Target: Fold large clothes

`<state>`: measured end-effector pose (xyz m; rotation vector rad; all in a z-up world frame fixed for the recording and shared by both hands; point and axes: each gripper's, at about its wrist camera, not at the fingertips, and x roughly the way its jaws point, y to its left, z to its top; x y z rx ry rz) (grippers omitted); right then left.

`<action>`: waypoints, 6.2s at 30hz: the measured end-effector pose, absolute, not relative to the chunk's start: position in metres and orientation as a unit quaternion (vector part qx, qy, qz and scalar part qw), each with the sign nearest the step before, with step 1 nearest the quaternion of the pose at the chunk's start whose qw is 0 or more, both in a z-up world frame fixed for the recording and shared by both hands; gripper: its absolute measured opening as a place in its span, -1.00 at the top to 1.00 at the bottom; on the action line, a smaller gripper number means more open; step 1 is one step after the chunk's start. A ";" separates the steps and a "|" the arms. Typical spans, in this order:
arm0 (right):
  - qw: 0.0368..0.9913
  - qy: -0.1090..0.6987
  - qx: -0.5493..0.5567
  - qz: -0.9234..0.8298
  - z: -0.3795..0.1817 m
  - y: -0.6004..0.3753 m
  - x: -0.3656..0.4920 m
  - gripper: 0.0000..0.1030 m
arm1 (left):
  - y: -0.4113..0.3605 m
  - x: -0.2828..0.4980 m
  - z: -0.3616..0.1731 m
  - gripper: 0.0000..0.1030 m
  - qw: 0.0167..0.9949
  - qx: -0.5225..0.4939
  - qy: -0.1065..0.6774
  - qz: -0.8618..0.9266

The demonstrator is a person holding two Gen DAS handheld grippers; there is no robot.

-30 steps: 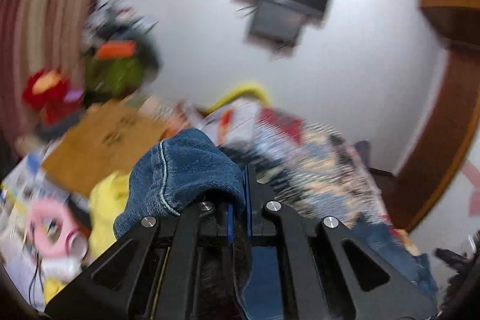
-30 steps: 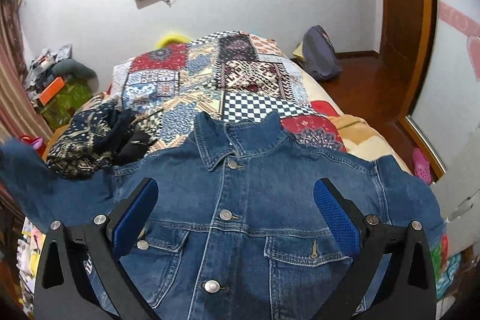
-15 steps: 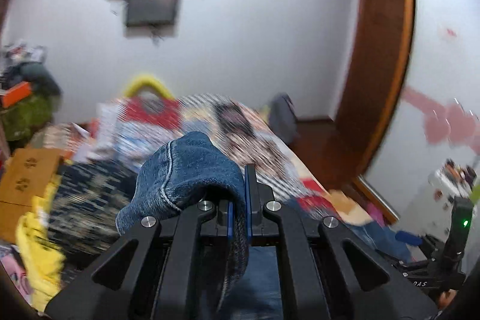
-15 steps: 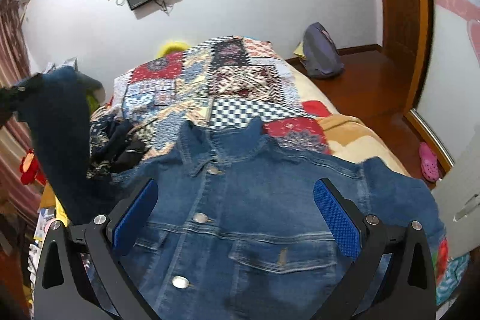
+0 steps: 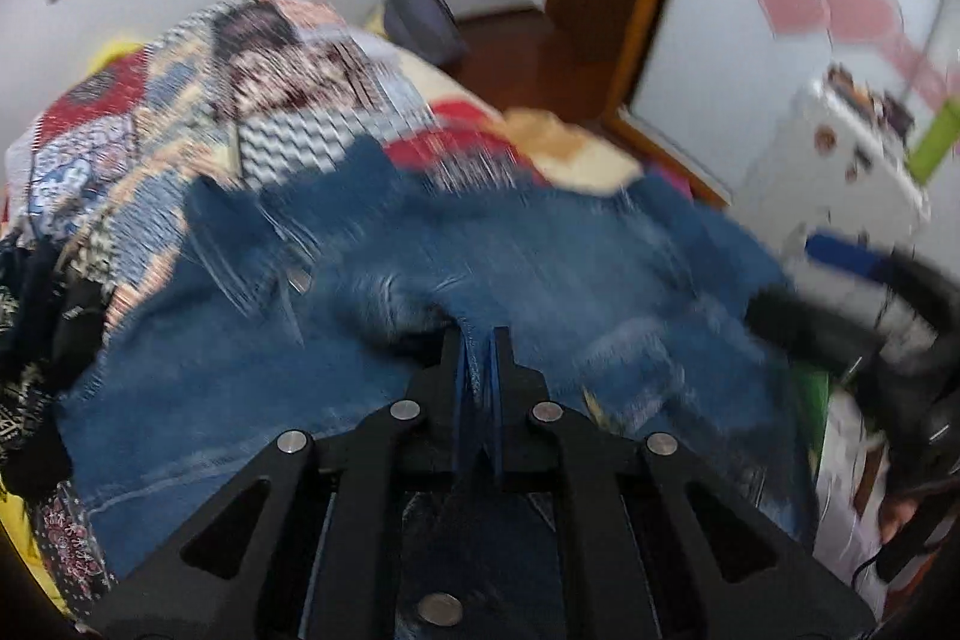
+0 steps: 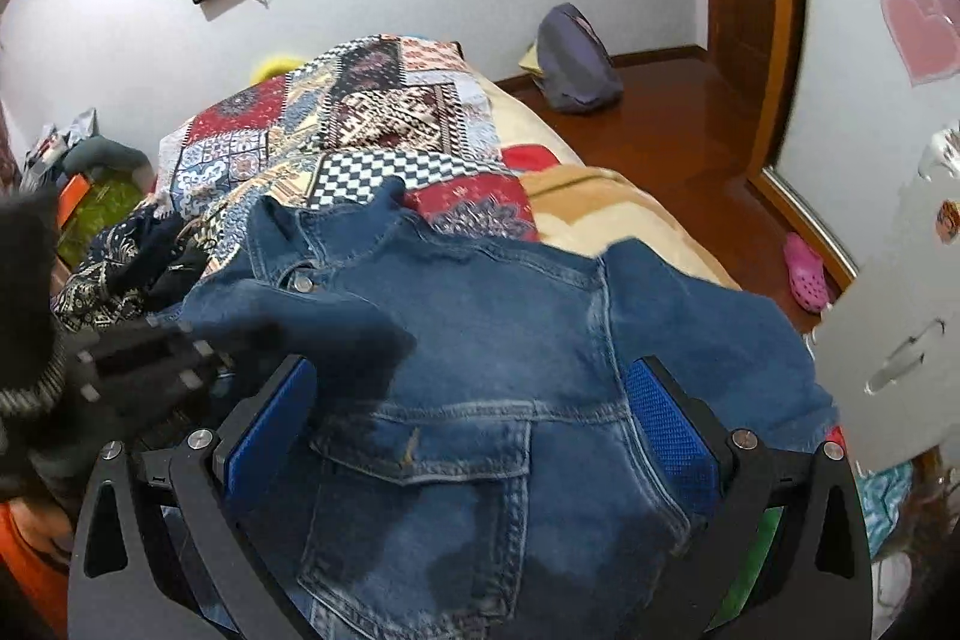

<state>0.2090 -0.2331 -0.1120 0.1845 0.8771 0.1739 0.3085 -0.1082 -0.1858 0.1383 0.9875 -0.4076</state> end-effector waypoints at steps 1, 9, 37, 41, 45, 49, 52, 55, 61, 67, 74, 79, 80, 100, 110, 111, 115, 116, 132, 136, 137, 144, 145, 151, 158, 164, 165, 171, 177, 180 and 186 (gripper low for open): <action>0.897 0.423 0.094 0.082 -0.112 -0.235 0.207 -1.00 | -0.114 0.304 -0.190 0.84 0.853 0.074 0.477 -0.199; 0.906 0.404 0.096 0.084 -0.094 -0.234 0.198 -1.00 | -0.091 0.281 -0.153 -0.25 0.871 0.062 0.449 -0.191; 0.850 0.511 -0.049 0.121 -0.177 -0.137 0.261 -1.00 | 0.116 0.236 -0.232 -0.81 0.862 0.029 0.504 0.039; 0.848 0.513 -0.033 0.128 -0.185 -0.155 0.246 -0.99 | 0.114 0.230 -0.236 -0.81 0.864 0.028 0.500 0.046; 0.843 0.519 -0.013 0.140 -0.188 -0.161 0.243 -0.60 | 0.112 0.223 -0.237 -0.82 0.867 0.020 0.494 0.058; 0.847 0.513 0.008 0.137 -0.188 -0.167 0.243 0.06 | 0.112 0.218 -0.236 -0.82 0.867 0.015 0.493 0.064; 0.846 0.515 0.032 0.134 -0.188 -0.172 0.246 0.54 | 0.110 0.219 -0.232 -0.82 0.866 0.026 0.495 0.066; 0.854 0.496 0.067 0.144 -0.178 -0.183 0.248 0.68 | 0.104 0.218 -0.224 -0.81 0.868 0.049 0.490 0.067; 0.891 0.422 0.067 0.154 -0.128 -0.190 0.244 0.71 | 0.100 0.216 -0.211 -0.82 0.873 0.021 0.485 0.044; 0.878 0.458 0.053 0.129 -0.154 -0.202 0.252 0.66 | 0.092 0.221 -0.230 -0.83 0.862 0.031 0.504 0.046; 0.851 0.518 0.032 0.086 -0.197 -0.226 0.244 -0.02 | 0.100 0.220 -0.237 -0.95 0.861 0.009 0.507 0.046; 0.853 0.514 0.063 0.071 -0.181 -0.260 0.230 -0.19 | 0.100 0.221 -0.232 -0.94 0.858 0.009 0.511 0.053; 0.855 0.510 0.063 0.065 -0.178 -0.266 0.228 -0.20 | 0.099 0.221 -0.230 -0.94 0.859 0.013 0.509 0.055; 0.809 0.520 0.269 -0.058 -0.220 -0.405 0.198 -0.46 | 0.037 0.249 -0.175 -0.94 0.896 0.010 0.444 0.019; 0.811 0.498 0.287 -0.111 -0.246 -0.425 0.235 -0.81 | 0.034 0.251 -0.188 -0.94 0.889 0.012 0.458 0.033; 0.810 0.497 0.287 -0.117 -0.246 -0.425 0.239 -0.79 | 0.035 0.250 -0.188 -0.94 0.889 0.017 0.456 0.036; 0.809 0.500 0.278 -0.132 -0.241 -0.426 0.246 -0.50 | 0.043 0.245 -0.187 -0.94 0.890 0.031 0.452 0.048; 0.811 0.500 0.273 -0.134 -0.238 -0.426 0.246 -0.25 | 0.045 0.244 -0.187 -0.94 0.891 0.031 0.451 0.050; 0.924 0.355 0.143 0.019 -0.065 -0.310 0.242 0.67 | 0.087 0.220 -0.164 -0.94 0.908 -0.021 0.416 0.051; 0.918 0.366 0.113 0.100 -0.063 -0.240 0.242 0.67 | 0.099 0.210 -0.167 -0.94 0.907 -0.036 0.417 0.048; 0.914 0.376 0.106 0.112 -0.069 -0.226 0.243 0.67 | 0.102 0.208 -0.168 -0.94 0.906 -0.040 0.418 0.048; 0.864 0.475 0.029 0.167 -0.141 -0.147 0.233 0.60 | 0.120 0.191 -0.174 -0.94 0.902 -0.062 0.424 0.046; 0.854 0.492 0.011 0.172 -0.151 -0.138 0.228 0.60 | 0.121 0.190 -0.175 -0.94 0.901 -0.063 0.426 0.046; 0.829 0.522 -0.007 0.202 -0.158 -0.136 0.212 -0.08 | 0.116 0.187 -0.179 -0.94 0.899 -0.056 0.432 0.050; 0.873 0.463 0.001 0.153 -0.123 -0.178 0.195 -0.47 | 0.089 0.201 -0.159 -0.94 0.906 -0.048 0.420 0.021; 0.894 0.432 0.049 0.103 -0.114 -0.234 0.194 -0.49 | 0.025 0.235 -0.134 -0.94 0.915 -0.005 0.403 -0.031; 0.895 0.432 0.058 0.091 -0.116 -0.246 0.195 -0.49 | 0.010 0.243 -0.130 -0.94 0.915 0.002 0.401 -0.048; 0.888 0.449 0.092 0.051 -0.140 -0.280 0.203 -0.49 | -0.079 0.287 -0.133 -0.94 0.896 0.047 0.419 -0.138; 0.873 0.474 0.110 0.037 -0.167 -0.299 0.206 -0.49 | -0.168 0.322 -0.165 -0.95 0.861 0.130 0.449 -0.203; 0.867 0.485 0.113 0.031 -0.177 -0.307 0.208 -0.49 | -0.196 0.335 -0.191 -0.94 0.841 0.191 0.464 -0.202; 0.859 0.495 0.123 0.044 -0.189 -0.309 0.215 -0.49 | -0.195 0.355 -0.218 -0.47 0.833 0.183 0.483 -0.199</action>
